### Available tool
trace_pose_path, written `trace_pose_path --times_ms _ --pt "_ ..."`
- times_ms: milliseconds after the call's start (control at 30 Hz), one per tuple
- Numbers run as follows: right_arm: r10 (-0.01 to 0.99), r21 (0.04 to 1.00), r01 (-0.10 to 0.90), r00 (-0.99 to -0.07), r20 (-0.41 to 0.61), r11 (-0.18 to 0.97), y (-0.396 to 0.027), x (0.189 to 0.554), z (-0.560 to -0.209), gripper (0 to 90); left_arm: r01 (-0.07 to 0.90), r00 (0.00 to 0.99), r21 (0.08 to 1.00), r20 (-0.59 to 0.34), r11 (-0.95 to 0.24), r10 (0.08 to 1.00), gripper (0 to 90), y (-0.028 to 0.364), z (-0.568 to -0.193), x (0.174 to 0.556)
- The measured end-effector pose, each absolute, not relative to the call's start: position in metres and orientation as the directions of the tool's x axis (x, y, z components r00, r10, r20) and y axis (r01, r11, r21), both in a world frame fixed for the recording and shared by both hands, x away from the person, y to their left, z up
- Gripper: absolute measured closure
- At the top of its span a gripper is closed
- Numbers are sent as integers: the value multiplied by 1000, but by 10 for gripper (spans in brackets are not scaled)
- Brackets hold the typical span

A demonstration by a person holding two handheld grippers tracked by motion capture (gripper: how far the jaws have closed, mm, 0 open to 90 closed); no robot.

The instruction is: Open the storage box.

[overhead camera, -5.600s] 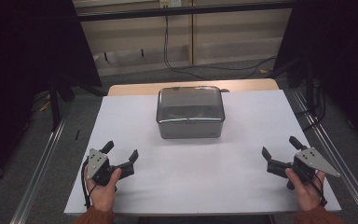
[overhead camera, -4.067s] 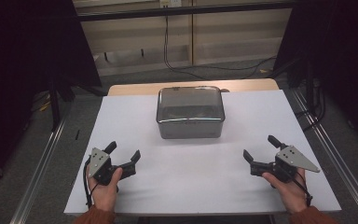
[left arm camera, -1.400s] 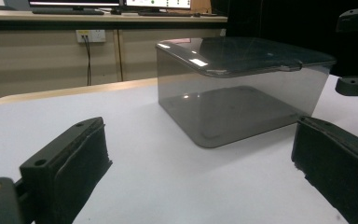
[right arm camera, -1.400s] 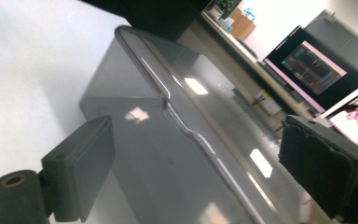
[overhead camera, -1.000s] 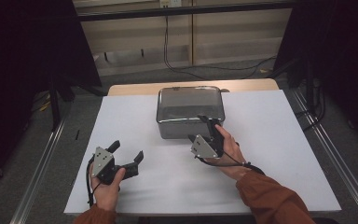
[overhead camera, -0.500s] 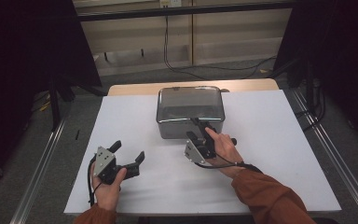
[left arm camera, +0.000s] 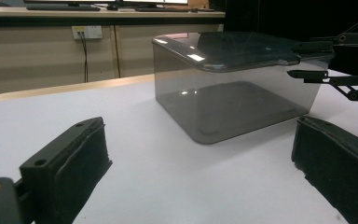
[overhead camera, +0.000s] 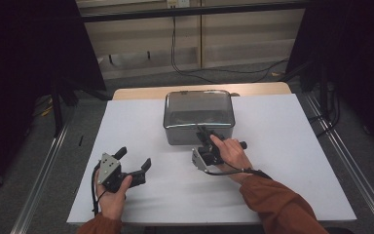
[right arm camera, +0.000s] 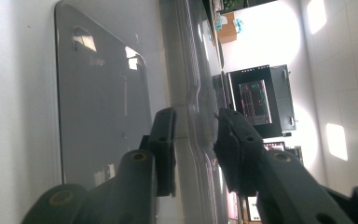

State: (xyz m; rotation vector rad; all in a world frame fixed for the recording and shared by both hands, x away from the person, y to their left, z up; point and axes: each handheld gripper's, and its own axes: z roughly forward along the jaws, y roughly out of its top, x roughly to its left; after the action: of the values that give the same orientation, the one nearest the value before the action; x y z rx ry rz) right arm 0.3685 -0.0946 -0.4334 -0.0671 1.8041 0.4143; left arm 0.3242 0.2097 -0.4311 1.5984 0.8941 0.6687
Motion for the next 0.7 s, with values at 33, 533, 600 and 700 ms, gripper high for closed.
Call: trace_pose_path --times_ms 33,533,600,700 --pt "170 244 -260 -276 -946 934 -95 368 -433 691 196 551 977 -41 -82 834 34 210 -431 324" --pt "149 215 -267 -247 -957 940 -93 369 -433 774 212 540 975 -54 -73 840 36 212 -431 327" --pt "157 224 -268 -248 -956 937 -93 369 -433 775 211 545 975 -55 -74 837 43 212 -431 327" --pt "154 220 -268 -248 -957 938 -94 369 -432 778 229 529 971 -72 -61 845 65 212 -431 327"
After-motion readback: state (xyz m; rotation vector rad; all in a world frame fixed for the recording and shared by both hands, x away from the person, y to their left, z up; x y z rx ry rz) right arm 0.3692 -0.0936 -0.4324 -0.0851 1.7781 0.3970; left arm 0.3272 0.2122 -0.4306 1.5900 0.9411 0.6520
